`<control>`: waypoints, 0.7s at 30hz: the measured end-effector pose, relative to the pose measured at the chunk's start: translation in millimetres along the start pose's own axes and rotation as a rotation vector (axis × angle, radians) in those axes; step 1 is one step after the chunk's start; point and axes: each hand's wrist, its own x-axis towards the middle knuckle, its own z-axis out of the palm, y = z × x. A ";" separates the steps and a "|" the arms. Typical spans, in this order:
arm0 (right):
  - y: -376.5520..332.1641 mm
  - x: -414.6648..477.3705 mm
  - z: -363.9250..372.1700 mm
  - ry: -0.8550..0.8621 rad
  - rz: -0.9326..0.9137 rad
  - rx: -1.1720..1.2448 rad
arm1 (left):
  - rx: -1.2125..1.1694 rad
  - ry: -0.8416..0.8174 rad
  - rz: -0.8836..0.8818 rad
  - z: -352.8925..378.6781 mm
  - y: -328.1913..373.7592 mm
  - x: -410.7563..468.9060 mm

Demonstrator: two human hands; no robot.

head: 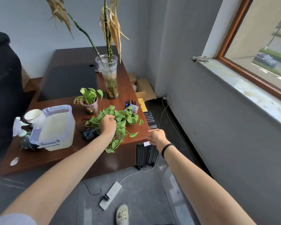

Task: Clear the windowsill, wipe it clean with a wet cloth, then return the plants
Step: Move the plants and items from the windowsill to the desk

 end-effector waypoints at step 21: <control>-45.9 67.5 -218.6 0.224 -0.035 0.160 | 0.380 -0.618 0.527 275.6 113.4 -50.5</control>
